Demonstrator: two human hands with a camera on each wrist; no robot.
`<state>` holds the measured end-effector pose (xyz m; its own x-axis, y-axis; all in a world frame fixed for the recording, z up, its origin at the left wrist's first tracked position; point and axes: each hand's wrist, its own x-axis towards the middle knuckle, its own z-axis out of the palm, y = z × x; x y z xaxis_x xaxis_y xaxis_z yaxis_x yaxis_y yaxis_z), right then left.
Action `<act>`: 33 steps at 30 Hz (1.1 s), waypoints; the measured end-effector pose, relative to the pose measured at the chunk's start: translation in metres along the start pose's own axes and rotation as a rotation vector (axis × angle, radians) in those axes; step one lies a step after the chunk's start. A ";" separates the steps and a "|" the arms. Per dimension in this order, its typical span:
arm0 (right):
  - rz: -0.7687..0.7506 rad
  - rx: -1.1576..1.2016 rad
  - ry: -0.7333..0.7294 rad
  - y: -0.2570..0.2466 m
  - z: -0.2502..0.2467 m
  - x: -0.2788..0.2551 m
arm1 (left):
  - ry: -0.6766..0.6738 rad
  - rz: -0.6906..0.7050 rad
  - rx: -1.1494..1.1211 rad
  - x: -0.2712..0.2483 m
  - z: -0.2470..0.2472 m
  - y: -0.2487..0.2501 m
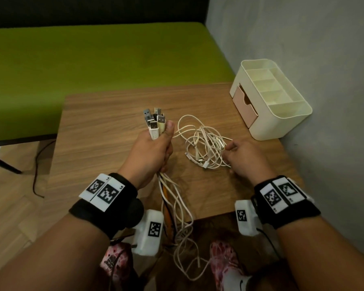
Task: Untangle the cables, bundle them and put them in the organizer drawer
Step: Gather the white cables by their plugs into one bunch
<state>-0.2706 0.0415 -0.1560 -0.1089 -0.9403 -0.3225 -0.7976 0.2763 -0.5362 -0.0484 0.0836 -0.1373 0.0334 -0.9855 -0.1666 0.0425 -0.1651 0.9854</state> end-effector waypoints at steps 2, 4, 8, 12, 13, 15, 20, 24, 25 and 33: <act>-0.022 -0.036 0.011 0.000 0.003 0.001 | -0.002 0.000 -0.003 0.001 0.000 -0.001; -0.058 -0.070 0.025 0.001 0.006 0.002 | -0.008 0.004 -0.003 0.001 0.001 0.000; -0.125 -0.196 0.115 -0.002 0.008 0.000 | -0.004 0.013 0.011 0.001 0.001 0.003; -0.388 -0.194 0.441 -0.014 0.000 -0.012 | 0.000 0.030 0.005 0.001 -0.001 0.005; -0.477 -0.114 0.509 -0.019 -0.004 -0.017 | -0.002 0.035 0.011 0.001 -0.001 0.005; -0.625 0.084 0.568 -0.030 -0.012 -0.026 | -0.013 0.046 0.014 0.000 0.000 0.007; -0.711 0.302 0.501 -0.043 -0.015 -0.037 | -0.013 0.091 0.032 -0.001 0.001 0.009; -0.518 0.296 0.312 -0.039 -0.015 -0.033 | -0.024 0.113 0.028 -0.001 0.000 0.011; -0.416 0.350 0.217 -0.038 -0.016 -0.032 | -0.028 0.115 0.028 -0.001 -0.001 0.012; -0.123 0.620 -0.128 -0.034 -0.019 -0.028 | -0.052 0.099 -0.002 -0.001 -0.005 0.014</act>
<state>-0.2519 0.0548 -0.1141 0.0641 -0.9518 -0.3001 -0.3047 0.2677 -0.9141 -0.0431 0.0825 -0.1232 -0.0146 -0.9977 -0.0667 0.0434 -0.0673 0.9968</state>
